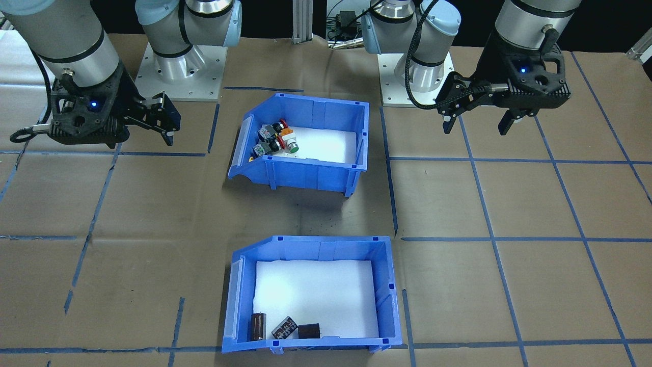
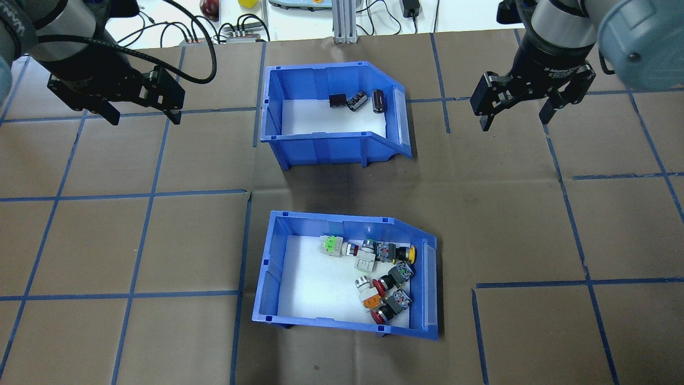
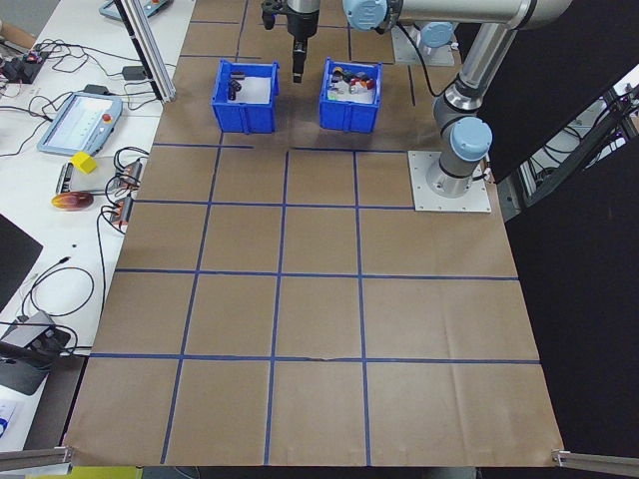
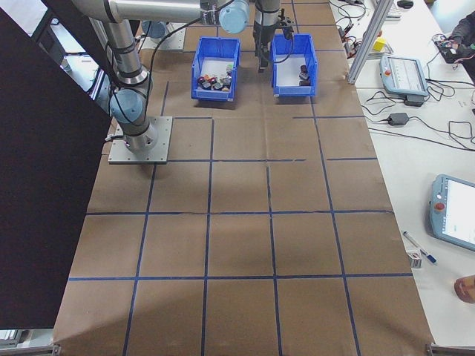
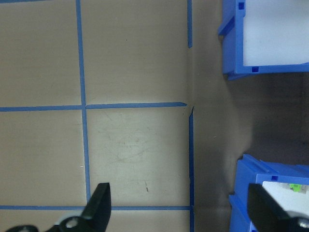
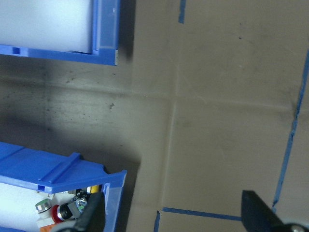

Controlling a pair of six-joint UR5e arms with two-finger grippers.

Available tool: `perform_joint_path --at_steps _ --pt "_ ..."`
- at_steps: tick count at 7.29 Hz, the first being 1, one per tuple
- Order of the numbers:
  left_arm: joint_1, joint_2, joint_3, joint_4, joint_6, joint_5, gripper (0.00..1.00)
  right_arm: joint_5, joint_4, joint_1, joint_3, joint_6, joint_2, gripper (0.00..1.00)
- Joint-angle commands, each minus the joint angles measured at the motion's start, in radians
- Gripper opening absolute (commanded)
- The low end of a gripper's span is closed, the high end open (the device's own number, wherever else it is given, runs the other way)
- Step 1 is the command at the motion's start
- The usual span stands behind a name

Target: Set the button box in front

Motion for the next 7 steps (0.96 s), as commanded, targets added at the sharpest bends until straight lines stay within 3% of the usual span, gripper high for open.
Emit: perform_joint_path --at_steps 1,4,5,6,7 --pt "0.0 -0.017 0.018 -0.001 0.001 0.0 0.99 0.076 -0.015 0.017 -0.081 -0.208 0.086 1.0" --pt "-0.012 0.019 -0.018 -0.001 -0.028 -0.009 0.99 0.066 -0.032 0.152 -0.215 -0.406 0.257 1.0" --pt "-0.023 0.035 -0.038 -0.016 -0.109 -0.006 0.99 -0.026 -0.065 0.214 -0.281 -0.484 0.317 1.0" --pt "-0.026 0.094 -0.104 -0.021 -0.19 -0.015 0.99 -0.074 -0.07 0.276 -0.341 -0.544 0.362 1.0" --pt "-0.034 0.199 -0.246 -0.01 -0.308 -0.041 0.99 -0.069 -0.072 0.313 -0.386 -0.612 0.413 1.0"
